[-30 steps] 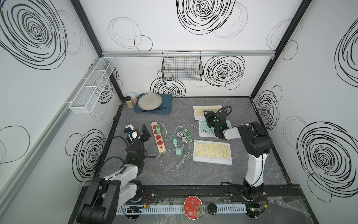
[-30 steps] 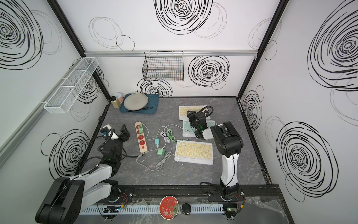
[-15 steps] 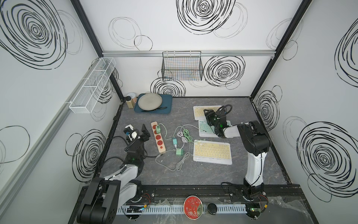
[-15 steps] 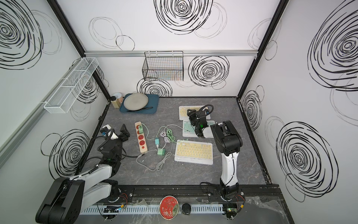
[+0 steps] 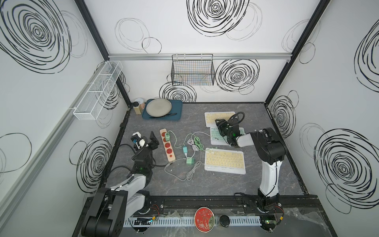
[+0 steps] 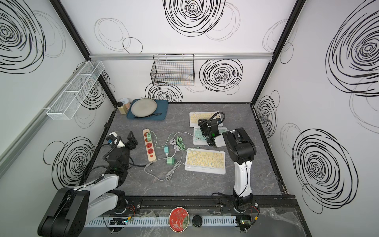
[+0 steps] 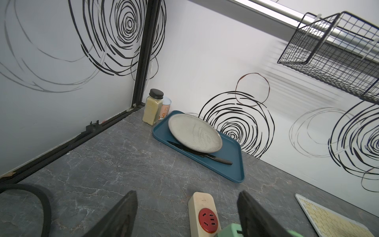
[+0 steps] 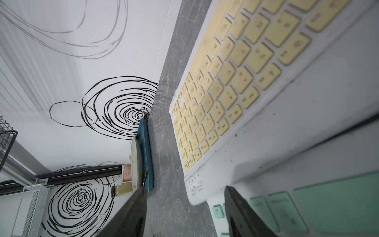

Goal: Unplug the wireless keyboard
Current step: Adjust the keyboard at the center of the board.

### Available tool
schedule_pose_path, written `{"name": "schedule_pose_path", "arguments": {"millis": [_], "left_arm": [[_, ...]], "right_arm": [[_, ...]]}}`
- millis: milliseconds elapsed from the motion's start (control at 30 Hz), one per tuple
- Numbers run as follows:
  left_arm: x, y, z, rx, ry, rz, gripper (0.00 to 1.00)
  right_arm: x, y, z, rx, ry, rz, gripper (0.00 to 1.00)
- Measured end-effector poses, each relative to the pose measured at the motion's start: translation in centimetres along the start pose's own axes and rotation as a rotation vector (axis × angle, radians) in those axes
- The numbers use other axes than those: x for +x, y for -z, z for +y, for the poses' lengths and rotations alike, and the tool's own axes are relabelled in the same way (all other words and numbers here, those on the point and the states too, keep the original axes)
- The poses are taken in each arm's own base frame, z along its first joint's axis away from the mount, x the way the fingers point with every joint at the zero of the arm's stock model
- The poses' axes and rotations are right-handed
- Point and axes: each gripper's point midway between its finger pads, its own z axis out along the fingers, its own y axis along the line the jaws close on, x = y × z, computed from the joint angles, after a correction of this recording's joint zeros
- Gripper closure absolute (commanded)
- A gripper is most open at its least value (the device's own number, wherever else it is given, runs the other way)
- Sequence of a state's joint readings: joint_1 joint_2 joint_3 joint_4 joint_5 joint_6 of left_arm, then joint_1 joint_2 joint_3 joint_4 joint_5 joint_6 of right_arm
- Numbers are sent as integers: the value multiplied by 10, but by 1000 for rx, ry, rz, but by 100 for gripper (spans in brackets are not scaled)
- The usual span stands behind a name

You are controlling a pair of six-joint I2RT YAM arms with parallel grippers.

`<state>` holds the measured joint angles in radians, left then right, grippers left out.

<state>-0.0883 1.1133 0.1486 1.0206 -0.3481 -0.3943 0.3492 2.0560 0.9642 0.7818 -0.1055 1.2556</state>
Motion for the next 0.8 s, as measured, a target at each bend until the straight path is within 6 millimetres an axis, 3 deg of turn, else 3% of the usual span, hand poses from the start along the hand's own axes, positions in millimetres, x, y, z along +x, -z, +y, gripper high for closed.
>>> {"name": "schedule_pose_path", "arguments": {"millis": [367,800], "left_arm": [[0,0,0,2,0,1,20],[0,0,0,2,1,1,20]], "right_arm": [[-3,-9,7,-11,0,5,37],[3,-4,-9,1,-6,11,37]]}}
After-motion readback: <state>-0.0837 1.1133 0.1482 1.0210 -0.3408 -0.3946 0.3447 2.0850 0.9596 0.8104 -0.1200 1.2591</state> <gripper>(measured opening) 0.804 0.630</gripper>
